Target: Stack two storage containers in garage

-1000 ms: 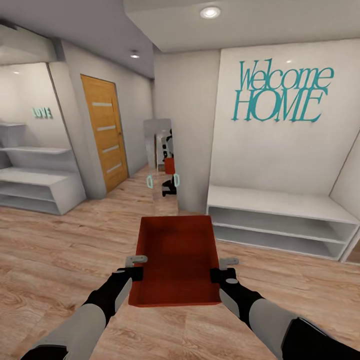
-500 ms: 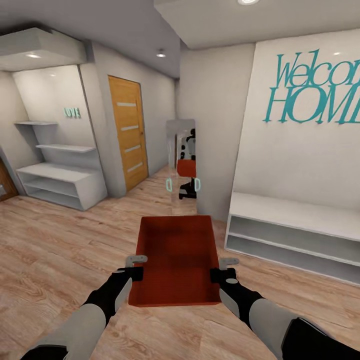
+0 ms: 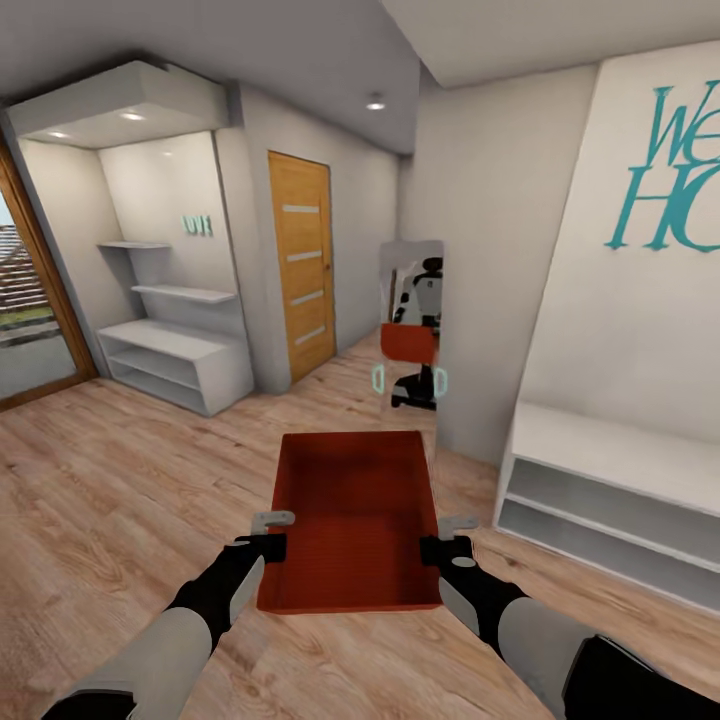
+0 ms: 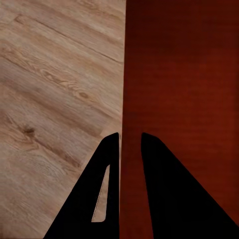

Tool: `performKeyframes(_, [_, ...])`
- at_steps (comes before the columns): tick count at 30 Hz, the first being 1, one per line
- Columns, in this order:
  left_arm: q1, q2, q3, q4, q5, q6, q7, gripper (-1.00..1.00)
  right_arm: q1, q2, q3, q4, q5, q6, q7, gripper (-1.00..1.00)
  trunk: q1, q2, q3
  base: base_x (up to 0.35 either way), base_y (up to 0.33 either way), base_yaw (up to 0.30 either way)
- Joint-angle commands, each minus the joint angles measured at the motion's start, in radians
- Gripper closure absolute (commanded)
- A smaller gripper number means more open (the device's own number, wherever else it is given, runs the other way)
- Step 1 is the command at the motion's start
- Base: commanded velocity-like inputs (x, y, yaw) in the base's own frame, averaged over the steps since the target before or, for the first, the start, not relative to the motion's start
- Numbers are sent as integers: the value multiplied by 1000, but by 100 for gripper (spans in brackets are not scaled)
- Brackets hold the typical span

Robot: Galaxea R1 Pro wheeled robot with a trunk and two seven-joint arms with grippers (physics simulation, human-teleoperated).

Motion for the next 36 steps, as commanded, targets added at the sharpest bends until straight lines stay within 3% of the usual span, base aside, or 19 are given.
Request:
performKeyframes(1, [-1, 1, 1, -1, 0, 7, 10, 100, -1, -28, 5, 59, -3, -7, -15, 100, 1, -2, -2, 322, 0, 268])
performKeyframes(20, [-1, 1, 2, -1, -1, 7, 10, 100, -1, -29, 5, 59, -3, -7, -15, 100, 1, -2, -2, 322, 0, 262])
performKeyframes(36, [-1, 1, 2, -1, -1, 7, 10, 100, -1, -30, 5, 60, -3, -7, -15, 100, 1, -2, -2, 322, 0, 24])
